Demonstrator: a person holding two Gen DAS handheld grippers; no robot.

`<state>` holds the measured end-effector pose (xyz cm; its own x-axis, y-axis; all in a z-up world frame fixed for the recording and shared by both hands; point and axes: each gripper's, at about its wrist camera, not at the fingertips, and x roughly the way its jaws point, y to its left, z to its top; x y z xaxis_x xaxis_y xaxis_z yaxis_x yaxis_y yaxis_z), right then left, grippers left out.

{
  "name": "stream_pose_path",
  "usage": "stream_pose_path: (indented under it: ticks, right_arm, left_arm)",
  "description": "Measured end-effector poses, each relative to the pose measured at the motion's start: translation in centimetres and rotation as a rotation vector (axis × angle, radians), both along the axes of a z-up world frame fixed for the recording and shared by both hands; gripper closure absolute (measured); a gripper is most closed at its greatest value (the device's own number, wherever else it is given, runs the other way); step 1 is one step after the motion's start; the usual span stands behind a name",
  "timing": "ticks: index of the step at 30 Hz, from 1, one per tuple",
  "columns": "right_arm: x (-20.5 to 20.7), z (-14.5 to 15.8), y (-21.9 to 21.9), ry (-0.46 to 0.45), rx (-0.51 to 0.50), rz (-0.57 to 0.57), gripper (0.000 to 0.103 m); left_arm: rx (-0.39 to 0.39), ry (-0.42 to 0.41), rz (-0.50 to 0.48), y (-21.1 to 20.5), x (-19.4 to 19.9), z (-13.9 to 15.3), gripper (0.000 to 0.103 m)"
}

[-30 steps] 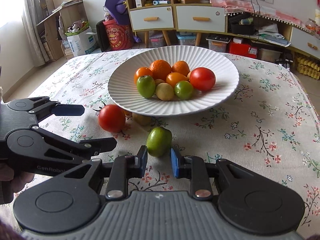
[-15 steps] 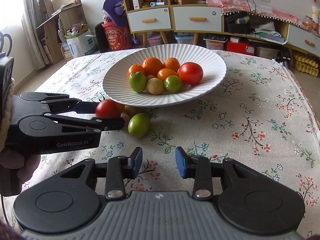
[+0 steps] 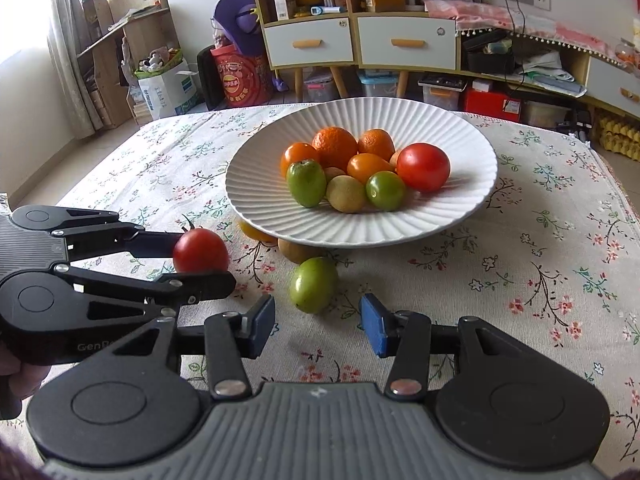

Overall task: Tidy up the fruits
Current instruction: 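Carry the light green and red tomatoes up over the white bowl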

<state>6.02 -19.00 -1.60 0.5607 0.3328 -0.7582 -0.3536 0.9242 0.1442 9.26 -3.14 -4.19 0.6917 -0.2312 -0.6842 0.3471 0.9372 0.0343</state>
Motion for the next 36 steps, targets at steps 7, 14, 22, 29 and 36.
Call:
stream_pose_path:
  ticks: [7, 14, 22, 29, 36]
  right_arm:
    - [0.3, -0.1, 0.8, -0.01, -0.008, 0.002, 0.079]
    - [-0.2, 0.2, 0.5, -0.036, -0.028, 0.007, 0.079]
    - [-0.6, 1.0, -0.5, -0.026, -0.013, -0.004, 0.079]
    - [-1.1, 2.7, -0.2, -0.049, 0.002, 0.034, 0.079]
    - [0.2, 3.9, -0.5, -0.088, 0.017, 0.002, 0.079]
  left_arm:
    - [0.001, 0.0, -0.006, 0.6, -0.3, 0.0, 0.06]
    - [-0.006, 0.001, -0.003, 0.9, -0.4, 0.2, 0.06]
    - [-0.029, -0.006, -0.011, 1.4, -0.8, 1.1, 0.06]
    - [-0.062, -0.033, -0.011, 1.7, -0.7, 2.8, 0.06]
    - [-0.067, -0.05, -0.016, 1.1, 0.3, 4.1, 0.06]
